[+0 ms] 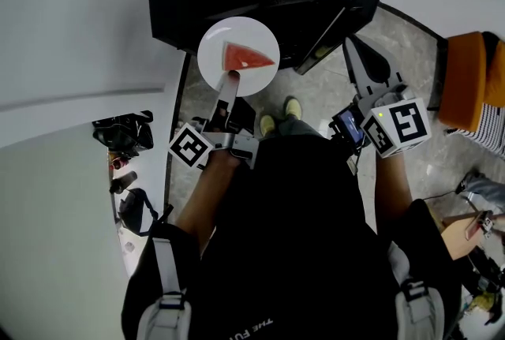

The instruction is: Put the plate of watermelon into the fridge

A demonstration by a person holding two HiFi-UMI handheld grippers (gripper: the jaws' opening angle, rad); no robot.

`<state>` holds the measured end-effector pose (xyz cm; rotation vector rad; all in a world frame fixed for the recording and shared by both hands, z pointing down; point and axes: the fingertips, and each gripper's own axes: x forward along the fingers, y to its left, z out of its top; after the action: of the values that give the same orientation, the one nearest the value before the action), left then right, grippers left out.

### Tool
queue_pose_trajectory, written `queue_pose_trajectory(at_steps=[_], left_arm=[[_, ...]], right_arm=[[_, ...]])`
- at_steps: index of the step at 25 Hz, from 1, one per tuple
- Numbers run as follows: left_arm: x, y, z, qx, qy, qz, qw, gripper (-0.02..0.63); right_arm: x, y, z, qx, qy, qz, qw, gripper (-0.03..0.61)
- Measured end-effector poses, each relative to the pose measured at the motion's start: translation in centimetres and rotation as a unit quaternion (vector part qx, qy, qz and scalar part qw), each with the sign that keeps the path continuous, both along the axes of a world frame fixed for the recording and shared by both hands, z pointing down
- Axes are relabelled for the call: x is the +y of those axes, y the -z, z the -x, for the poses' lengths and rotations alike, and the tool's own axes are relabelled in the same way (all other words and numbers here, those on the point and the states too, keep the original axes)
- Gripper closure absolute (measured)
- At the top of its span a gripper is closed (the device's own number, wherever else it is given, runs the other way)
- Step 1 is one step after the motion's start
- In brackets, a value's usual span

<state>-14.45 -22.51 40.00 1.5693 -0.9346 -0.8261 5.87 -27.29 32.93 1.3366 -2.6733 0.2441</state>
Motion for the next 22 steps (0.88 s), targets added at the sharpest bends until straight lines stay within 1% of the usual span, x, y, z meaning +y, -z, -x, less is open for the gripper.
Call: queue_pose_trajectory(at_steps=[8, 16, 20, 22], left_arm=[[0.1, -0.5, 0.1, 0.006, 0.014, 0.006, 0.9999, 0.588], [-0.6, -1.9, -0.2, -0.011, 0.018, 0.009, 0.9997, 0.588], [-0.4, -1.8, 0.4, -0.007, 0.022, 0.004, 0.9997, 0.588], [-0.7, -2.3, 0.3, -0.006, 0.023, 0.008, 0.9997, 0.588]], right_arm=[[-0.3, -0.5, 0.0, -0.003, 0.010, 0.002, 1.000, 0.572], [-0.4, -0.6, -0.5, -0.009, 0.012, -0.001, 1.000, 0.572], [0.8, 0.4, 0.6, -0.003, 0.021, -0.013, 1.000, 0.572], [1.1, 0.6, 0.9, -0.006, 0.024, -0.014, 1.000, 0.572]])
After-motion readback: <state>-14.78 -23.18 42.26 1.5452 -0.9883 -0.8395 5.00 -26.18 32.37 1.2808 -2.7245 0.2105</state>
